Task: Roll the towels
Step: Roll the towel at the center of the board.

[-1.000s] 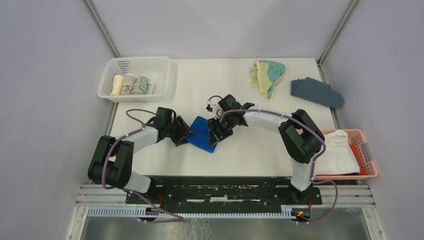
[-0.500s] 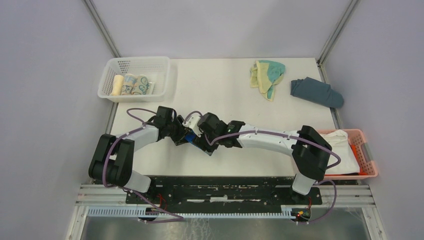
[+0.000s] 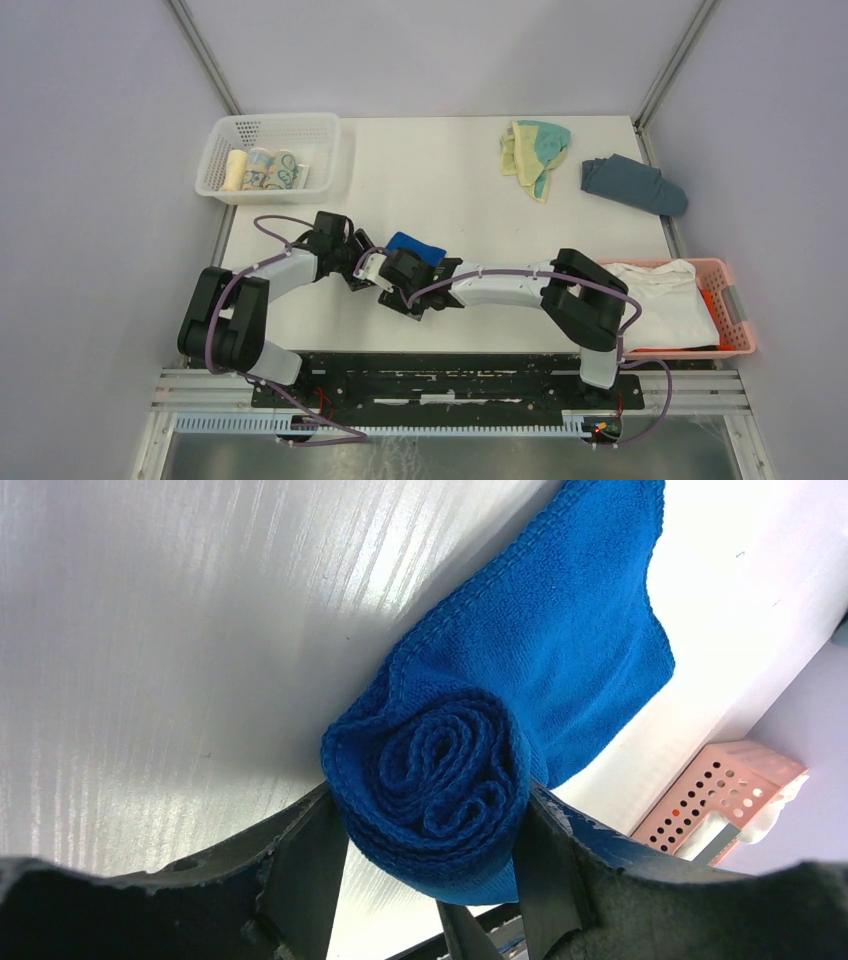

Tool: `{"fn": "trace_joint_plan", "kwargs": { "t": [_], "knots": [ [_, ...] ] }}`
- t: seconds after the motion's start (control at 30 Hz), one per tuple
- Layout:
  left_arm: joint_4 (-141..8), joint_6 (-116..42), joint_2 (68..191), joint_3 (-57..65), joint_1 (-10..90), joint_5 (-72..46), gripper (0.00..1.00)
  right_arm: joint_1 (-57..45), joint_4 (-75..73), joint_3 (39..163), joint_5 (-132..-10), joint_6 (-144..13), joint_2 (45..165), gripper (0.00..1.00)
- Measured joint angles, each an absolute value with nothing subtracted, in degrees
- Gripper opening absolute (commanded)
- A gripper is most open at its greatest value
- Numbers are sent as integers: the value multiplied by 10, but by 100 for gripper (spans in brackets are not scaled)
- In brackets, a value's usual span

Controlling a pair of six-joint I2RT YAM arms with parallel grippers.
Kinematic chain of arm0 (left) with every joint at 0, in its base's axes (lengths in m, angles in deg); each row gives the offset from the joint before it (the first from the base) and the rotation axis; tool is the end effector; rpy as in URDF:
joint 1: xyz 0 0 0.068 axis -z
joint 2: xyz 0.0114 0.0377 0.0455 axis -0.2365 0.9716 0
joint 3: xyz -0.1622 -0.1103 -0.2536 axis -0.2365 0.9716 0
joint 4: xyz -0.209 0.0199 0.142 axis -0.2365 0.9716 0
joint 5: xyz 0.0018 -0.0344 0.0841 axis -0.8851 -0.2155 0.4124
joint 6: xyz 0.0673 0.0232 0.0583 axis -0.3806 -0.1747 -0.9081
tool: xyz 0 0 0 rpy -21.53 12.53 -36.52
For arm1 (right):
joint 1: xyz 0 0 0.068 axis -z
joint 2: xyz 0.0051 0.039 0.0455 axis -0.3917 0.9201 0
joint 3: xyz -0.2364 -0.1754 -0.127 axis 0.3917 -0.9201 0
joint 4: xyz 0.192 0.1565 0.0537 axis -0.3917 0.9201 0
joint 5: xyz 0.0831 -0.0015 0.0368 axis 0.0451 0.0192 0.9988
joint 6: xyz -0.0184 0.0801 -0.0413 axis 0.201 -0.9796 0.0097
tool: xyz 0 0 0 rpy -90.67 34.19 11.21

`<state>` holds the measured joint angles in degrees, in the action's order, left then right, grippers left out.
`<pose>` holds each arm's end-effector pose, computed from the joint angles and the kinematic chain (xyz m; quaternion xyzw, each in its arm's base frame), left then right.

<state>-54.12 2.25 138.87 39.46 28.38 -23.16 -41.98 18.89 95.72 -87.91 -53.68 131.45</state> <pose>0.2577 -0.0948 0.1592 -0.2548 0.9162 -0.2756 0.1401 0.1905 0.3772 0.1857 -0.5294 0.7972 0.0720 0.2812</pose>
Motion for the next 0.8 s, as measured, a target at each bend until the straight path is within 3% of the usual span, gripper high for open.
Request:
{"fn": "trace_joint_plan", "kwargs": {
  "t": [0.1,0.43,0.8],
  "knots": [
    [-541,22,1391,392,284,-232,68,-420,184,957,-893,-530,1325,62],
    [-514,-3,1389,370,284,-211,81,-404,176,961,-902,-527,1337,37],
    [-405,-18,1271,370,263,-126,89,-289,212,995,-557,-589,1351,29]
  ]
}}
